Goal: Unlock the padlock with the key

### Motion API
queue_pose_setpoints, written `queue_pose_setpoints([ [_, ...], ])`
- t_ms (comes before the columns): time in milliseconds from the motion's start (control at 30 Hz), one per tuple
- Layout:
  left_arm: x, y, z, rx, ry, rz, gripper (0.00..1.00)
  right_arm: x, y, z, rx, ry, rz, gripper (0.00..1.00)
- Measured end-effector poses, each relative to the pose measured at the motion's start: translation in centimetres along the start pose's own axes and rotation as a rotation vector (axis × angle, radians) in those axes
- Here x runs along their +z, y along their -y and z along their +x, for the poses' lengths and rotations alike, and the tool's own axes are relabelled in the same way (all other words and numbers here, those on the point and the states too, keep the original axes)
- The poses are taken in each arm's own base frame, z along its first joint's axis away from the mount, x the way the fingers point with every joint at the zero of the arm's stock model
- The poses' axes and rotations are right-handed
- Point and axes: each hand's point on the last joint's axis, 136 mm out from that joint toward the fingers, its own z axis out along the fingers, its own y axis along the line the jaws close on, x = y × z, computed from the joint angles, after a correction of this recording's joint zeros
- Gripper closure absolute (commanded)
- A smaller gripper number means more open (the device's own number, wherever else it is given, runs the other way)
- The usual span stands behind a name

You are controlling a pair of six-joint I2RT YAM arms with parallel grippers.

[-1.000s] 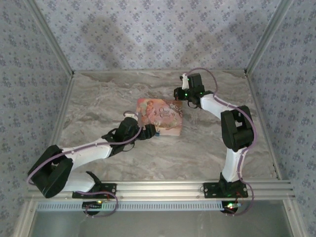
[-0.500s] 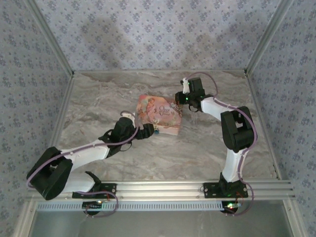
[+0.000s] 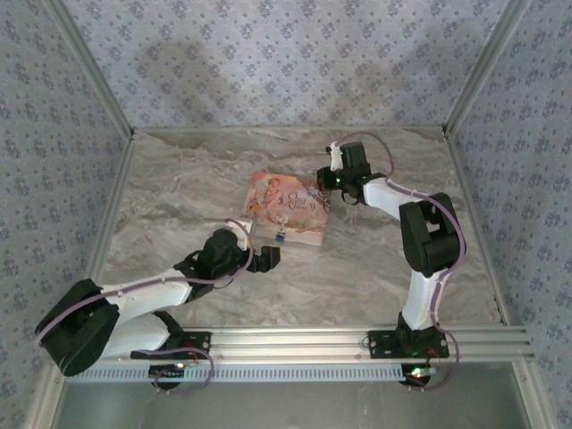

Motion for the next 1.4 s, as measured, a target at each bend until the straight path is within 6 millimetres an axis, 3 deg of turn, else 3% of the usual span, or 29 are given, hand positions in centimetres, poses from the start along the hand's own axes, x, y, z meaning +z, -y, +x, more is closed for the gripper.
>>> queue_pose_setpoints([
  [167,0.4,-0.3,1.3,0.068,0.005,0.032,0.02,0.0,-0.1,0.0,-0.010,0.002,0.004,1.00],
  [400,3.7,-0.4,2.9,0.118,-0.056,0.069,0.02,0.1,-0.5,0.1,-0.019,0.001,0.003,1.00],
  [667,7.8,-0.2,2.1,0.122,-0.055,0.073,0.03,0.3,-1.2,0.4,-0.032,-0.004,-0.009,1.00],
  [900,8.5,0.3,2.0,0.140,-0.050,0.099,0.10,0.3,-0.9,0.2,-0.038,0.004,0.002,1.00],
  [1200,8.9,3.9,1.4,0.156,-0.085,0.277,0.18,0.3,-0.4,-0.1,-0.036,0.019,0.013,1.00],
  [1400,8.8,5.0,1.4,0.132,-0.114,0.359,0.22,0.3,-0.4,-0.1,-0.041,0.019,0.013,1.00],
])
